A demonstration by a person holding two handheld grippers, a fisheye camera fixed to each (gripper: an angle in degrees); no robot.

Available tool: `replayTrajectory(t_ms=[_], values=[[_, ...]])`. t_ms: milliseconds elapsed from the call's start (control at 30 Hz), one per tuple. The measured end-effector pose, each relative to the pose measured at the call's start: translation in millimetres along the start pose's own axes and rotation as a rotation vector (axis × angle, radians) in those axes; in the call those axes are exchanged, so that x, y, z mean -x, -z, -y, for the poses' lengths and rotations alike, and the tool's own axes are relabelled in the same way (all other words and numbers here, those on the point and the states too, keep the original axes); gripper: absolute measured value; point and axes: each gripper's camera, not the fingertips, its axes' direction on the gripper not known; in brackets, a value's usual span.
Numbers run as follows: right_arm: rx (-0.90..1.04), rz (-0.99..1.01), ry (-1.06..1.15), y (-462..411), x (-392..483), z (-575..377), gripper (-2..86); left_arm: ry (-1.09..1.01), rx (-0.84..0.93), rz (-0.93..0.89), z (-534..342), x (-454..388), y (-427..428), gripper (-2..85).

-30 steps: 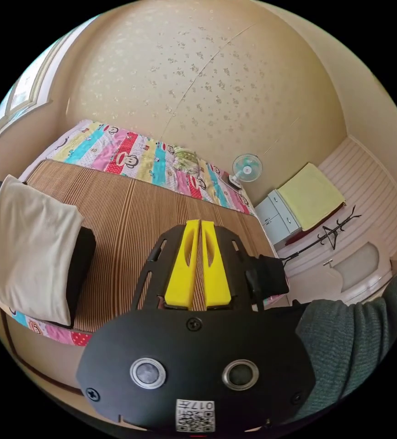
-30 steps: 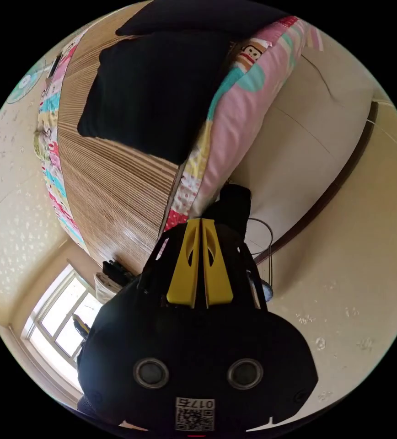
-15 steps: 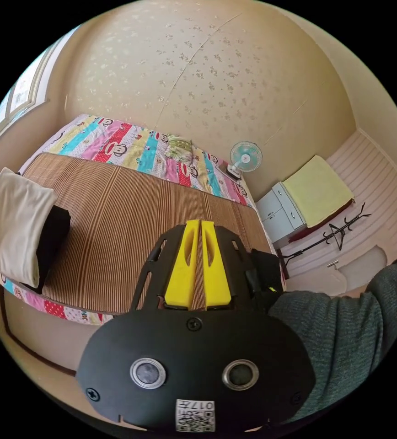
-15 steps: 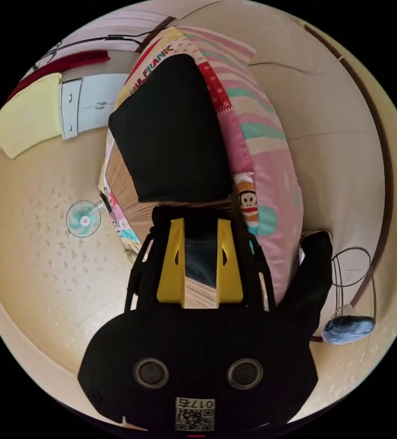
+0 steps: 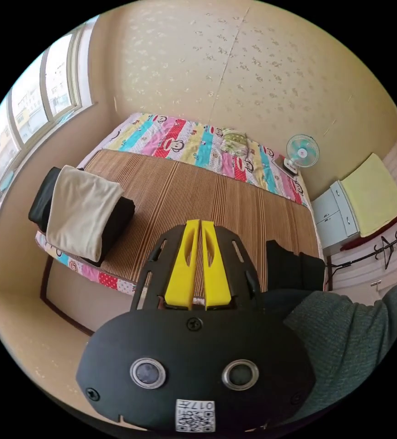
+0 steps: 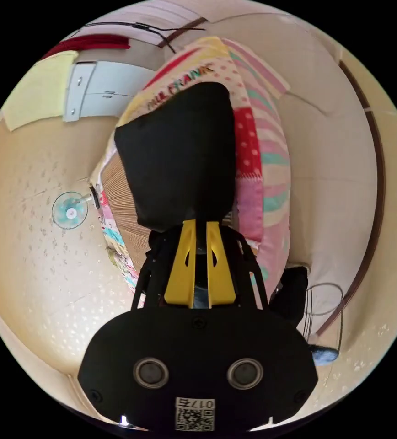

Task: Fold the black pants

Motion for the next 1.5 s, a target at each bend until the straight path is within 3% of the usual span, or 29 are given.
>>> replayTrajectory(t_ms=[100,233,333,400,500,567,600,733,900,1000,1067,1133,1200,1300,1433,1500], values=[[-0.086,0.296,0.254,47,58,19,2.7,0.205,-0.016,-0.078,7,32,-30,-0.6],[0.019,0.504,0.705,66,169,4,2.4,0.322,0.016,-0.176,22,54,-74,-0.7],[0.182,0.604,1.063,58,247,-57,2.0,0.270,-0.013,-0.185,43,45,-85,-0.8],[0.429,0.860,1.249,42,276,-114,1.4,0.254,-0.031,-0.195,53,40,-91,-0.8],[0.802,1.183,1.323,7,283,-193,0.7,0.271,-0.042,-0.239,64,41,-104,-0.8],[0.929,1.164,1.269,-25,272,-238,0.7,0.299,-0.050,-0.264,66,48,-115,-0.8],[1.002,1.065,1.236,-51,260,-262,0.7,0.308,-0.050,-0.265,65,51,-118,-0.8],[1.035,0.804,0.991,-118,203,-270,1.1,0.383,-0.032,-0.272,54,80,-134,-0.9],[0.621,0.202,0.598,-138,91,-160,4.7,0.441,-0.003,-0.227,45,118,-142,-1.0],[0.425,0.014,0.360,-126,29,-92,7.5,0.461,-0.009,-0.216,49,133,-148,-1.0],[0.401,0.025,0.220,-129,-8,-63,7.5,0.457,-0.015,-0.221,58,136,-156,-1.0],[0.372,0.185,0.029,-136,-46,-48,7.4,0.447,-0.010,-0.228,66,133,-165,-1.0],[0.195,0.323,-0.155,-128,-82,-47,8.5,0.435,-0.002,-0.239,75,127,-174,-1.0],[0.020,0.310,-0.196,-110,-100,-50,13.3,0.397,-0.013,-0.253,87,115,-178,-1.0],[0.134,0.165,-0.159,-130,-124,-32,16.5,0.359,-0.013,-0.247,90,113,-179,-1.0],[0.178,0.311,-0.171,-150,-143,-23,15.9,0.356,0.005,-0.242,87,118,-182,-1.0]])
